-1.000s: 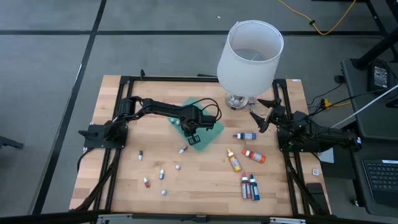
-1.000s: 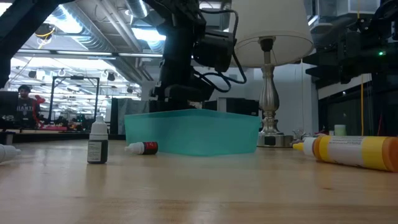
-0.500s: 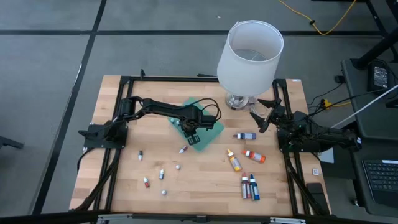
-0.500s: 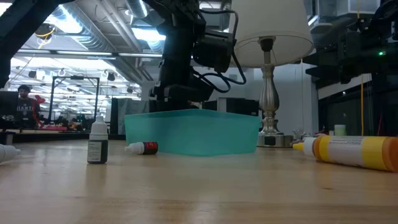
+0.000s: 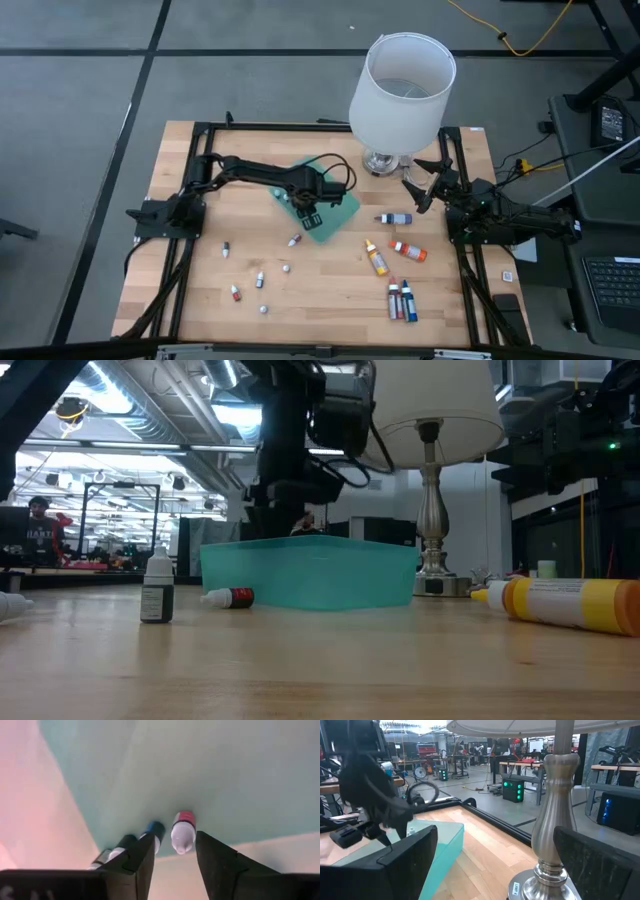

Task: Pick & Place food coloring
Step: Put the small pink food coloring bottle into the green bin, then put the top small black food coloring bottle into the green bin

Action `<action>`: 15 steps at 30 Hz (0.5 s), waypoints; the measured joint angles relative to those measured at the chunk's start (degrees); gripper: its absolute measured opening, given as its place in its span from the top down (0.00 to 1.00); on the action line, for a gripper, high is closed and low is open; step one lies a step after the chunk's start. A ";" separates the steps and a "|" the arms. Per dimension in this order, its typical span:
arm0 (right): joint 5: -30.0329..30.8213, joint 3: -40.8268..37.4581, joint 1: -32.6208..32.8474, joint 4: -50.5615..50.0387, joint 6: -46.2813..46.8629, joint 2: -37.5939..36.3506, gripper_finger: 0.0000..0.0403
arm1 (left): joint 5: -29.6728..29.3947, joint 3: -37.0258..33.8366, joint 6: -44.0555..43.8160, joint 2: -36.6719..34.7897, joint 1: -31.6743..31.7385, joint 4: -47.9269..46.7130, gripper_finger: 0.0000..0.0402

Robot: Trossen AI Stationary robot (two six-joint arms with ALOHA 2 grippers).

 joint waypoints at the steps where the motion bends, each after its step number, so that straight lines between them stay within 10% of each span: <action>1: 0.00 0.00 0.01 0.00 0.00 0.00 0.02 | -0.06 0.00 0.00 -0.50 0.00 0.09 0.63; 15: 0.02 0.00 0.02 0.00 0.00 0.00 0.02 | -5.51 0.04 -7.40 -11.59 -4.35 0.97 0.28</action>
